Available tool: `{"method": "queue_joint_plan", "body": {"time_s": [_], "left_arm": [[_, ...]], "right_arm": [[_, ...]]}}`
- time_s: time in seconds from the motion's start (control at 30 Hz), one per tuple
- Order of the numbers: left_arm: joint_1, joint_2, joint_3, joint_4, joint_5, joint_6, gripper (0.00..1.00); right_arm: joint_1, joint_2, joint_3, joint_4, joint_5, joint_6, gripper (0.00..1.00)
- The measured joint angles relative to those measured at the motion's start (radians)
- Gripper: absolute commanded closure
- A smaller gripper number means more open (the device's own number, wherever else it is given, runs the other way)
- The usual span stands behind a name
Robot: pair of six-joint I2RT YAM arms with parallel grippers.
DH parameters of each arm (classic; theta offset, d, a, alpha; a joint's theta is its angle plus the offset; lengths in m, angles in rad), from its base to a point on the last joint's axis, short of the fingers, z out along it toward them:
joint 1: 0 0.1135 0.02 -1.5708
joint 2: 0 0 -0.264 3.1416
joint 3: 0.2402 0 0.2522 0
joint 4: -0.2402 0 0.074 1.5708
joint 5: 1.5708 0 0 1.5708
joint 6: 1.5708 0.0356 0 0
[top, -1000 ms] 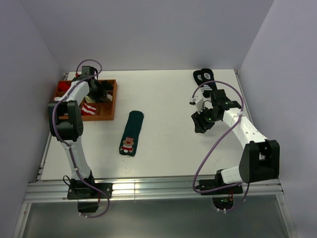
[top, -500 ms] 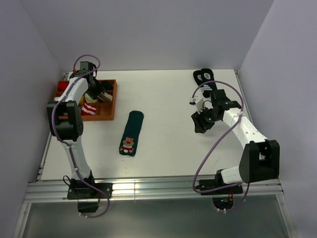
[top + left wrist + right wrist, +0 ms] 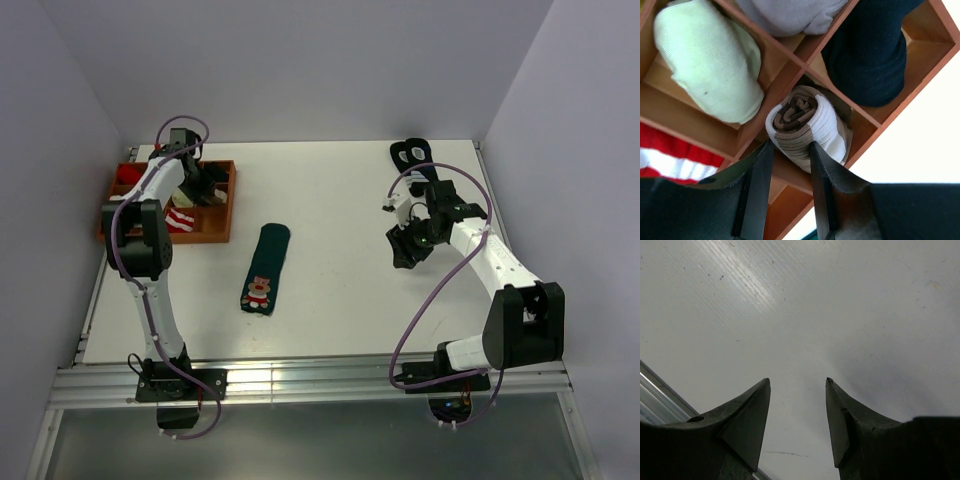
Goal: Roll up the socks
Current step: Place the sock in the storage box.
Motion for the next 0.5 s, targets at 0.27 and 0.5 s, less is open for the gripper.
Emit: {"method": "queue_joint_plan", "body": {"time_s": [0.27,0.5], "left_arm": [[-0.003,0.029,0.019,0.014,-0.009,-0.006,0.61],[-0.003,0.036,0.018,0.026,-0.008,-0.006,0.58]], "right_arm": [[0.000,0.000,-0.003,0.001,0.002,0.000,0.45],[-0.001,0.000,-0.014,0.004,0.006,0.000,0.45]]}}
